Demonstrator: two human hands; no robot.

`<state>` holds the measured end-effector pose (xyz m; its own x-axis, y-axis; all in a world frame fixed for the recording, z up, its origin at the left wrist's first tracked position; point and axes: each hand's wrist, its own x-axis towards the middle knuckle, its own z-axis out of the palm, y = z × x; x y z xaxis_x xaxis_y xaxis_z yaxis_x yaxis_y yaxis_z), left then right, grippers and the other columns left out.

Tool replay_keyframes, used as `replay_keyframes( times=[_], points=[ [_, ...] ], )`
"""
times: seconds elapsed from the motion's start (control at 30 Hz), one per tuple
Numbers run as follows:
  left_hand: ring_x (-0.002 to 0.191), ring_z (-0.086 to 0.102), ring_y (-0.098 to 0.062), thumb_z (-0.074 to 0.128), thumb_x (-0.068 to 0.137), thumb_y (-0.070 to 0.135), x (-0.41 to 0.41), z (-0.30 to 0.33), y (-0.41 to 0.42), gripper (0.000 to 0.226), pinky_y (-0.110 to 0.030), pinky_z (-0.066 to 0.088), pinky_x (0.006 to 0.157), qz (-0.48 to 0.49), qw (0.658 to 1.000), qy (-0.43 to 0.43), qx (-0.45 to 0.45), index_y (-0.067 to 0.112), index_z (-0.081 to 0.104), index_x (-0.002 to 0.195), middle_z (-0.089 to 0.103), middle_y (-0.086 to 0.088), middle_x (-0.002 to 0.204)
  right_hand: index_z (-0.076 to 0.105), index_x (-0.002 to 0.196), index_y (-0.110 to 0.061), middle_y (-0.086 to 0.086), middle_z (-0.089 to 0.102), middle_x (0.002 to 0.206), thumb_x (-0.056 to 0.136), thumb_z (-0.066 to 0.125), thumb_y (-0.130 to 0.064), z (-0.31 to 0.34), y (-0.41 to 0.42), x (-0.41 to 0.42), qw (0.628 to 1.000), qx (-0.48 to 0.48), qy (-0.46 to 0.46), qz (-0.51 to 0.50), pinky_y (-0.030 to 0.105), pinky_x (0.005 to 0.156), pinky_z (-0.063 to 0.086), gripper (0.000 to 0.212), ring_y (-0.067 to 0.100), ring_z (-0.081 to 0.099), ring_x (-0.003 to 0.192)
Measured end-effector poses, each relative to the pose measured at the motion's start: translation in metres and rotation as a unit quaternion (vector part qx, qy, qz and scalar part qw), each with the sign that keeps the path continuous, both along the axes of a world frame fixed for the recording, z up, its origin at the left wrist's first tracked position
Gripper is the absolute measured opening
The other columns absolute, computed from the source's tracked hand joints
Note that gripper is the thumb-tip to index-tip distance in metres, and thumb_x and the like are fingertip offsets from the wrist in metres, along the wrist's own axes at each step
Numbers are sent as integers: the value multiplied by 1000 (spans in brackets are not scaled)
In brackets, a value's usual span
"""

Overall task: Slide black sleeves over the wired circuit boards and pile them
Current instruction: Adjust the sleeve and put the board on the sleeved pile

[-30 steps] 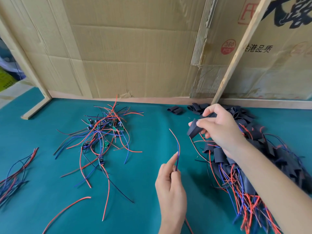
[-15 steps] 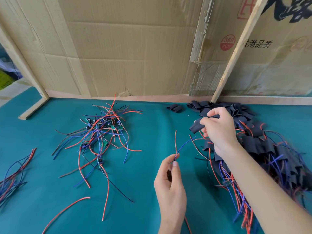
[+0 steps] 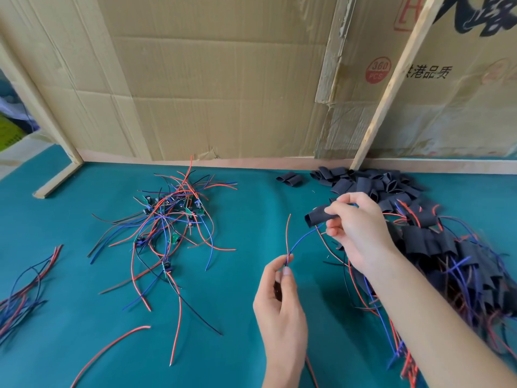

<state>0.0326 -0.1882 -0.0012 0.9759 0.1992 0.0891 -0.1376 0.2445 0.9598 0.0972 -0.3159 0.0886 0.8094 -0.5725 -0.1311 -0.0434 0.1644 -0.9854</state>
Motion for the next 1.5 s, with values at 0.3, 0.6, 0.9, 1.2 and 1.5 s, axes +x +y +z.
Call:
replay_keyframes(
  times=[0.3,0.6,0.9,1.2,1.5],
  points=[
    [63,36,-8,53,104,5,0,1,0,35,-18,33,58,3,1000,2,-8,33,73,98,39,11,69,49,98,-11,13,55,78,91,56,11,5,-8,-12,997,-18,-47,-64,23,41,41,24,13,49,43],
    [63,35,-9,53,104,6,0,1,0,36,-19,32,59,0,1000,1,2,35,73,96,38,11,68,49,97,-11,9,54,70,91,55,12,1,3,-17,998,-7,-43,-38,25,42,40,24,16,48,46],
    [65,40,-9,56,102,5,-1,0,0,29,-19,36,62,-9,1000,-3,18,23,77,95,45,14,68,52,98,-11,15,57,80,92,59,9,7,7,-5,999,-6,-29,-16,26,46,45,22,14,52,46],
    [64,40,-9,57,102,3,0,-1,-1,27,-17,34,61,-5,1000,0,20,20,77,94,48,15,68,54,102,-10,13,62,77,92,60,6,9,-3,-2,998,-59,0,-11,24,46,47,20,11,56,43],
    [61,38,-7,58,101,3,0,0,0,25,-16,33,58,-7,999,2,33,19,76,92,46,16,66,51,106,-17,4,63,57,86,66,-3,4,-1,-8,980,-154,21,126,26,43,43,28,17,54,46]
  ],
)
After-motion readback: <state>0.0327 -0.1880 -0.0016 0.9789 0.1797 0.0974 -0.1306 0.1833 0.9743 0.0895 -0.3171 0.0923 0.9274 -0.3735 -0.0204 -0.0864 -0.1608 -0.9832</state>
